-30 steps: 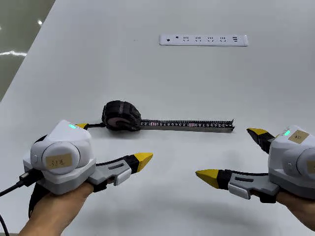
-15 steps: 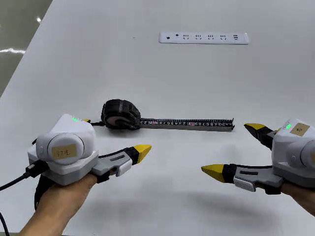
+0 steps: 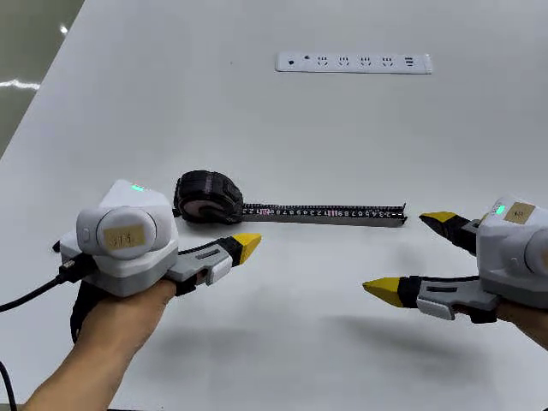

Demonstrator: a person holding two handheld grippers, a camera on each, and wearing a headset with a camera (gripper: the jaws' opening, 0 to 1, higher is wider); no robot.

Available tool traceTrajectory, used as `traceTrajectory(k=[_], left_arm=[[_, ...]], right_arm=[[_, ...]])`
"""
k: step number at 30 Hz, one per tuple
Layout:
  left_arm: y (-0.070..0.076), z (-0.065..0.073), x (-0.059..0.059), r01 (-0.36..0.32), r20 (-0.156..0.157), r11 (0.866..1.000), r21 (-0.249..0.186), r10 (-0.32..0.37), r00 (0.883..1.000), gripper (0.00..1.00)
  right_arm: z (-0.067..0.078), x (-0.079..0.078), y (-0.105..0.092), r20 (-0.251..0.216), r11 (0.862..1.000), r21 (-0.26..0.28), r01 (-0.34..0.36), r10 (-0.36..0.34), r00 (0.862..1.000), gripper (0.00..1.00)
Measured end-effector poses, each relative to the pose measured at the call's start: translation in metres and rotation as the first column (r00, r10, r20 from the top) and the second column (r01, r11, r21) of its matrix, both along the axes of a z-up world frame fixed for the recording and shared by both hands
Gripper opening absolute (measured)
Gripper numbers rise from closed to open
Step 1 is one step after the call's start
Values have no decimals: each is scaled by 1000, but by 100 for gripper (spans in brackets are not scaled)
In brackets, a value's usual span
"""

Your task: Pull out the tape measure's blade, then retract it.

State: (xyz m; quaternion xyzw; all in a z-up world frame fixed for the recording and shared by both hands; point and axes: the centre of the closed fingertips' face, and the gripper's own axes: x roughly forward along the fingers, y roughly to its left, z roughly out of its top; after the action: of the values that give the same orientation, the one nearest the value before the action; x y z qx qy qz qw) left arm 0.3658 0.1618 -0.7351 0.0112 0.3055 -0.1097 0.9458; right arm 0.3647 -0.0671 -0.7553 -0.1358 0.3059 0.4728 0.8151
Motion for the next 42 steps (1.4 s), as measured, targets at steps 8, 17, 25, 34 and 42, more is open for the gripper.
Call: traceTrajectory(k=[8, 17, 25, 34, 42], left_arm=[[3, 0, 8, -21, -6, 1000, 8, 21, 1000, 84], [8, 0, 20, -45, -9, 999, 14, 45, 999, 81], [11, -3, 23, -70, -29, 998, 9, 70, 997, 77], [10, -8, 29, -101, -48, 995, -18, 101, 994, 72], [12, -13, 32, -144, -66, 989, -29, 142, 988, 69]], right_arm=[[-5, 11, -5, 5, 999, -18, -44, 44, 999, 70], [-12, 24, -9, 6, 995, -48, -91, 91, 996, 62], [-17, 34, -12, 7, 989, -77, -123, 124, 992, 57], [-24, 47, -18, -1, 978, -116, -172, 173, 985, 52], [-29, 55, -18, -14, 963, -135, -233, 233, 972, 44]])
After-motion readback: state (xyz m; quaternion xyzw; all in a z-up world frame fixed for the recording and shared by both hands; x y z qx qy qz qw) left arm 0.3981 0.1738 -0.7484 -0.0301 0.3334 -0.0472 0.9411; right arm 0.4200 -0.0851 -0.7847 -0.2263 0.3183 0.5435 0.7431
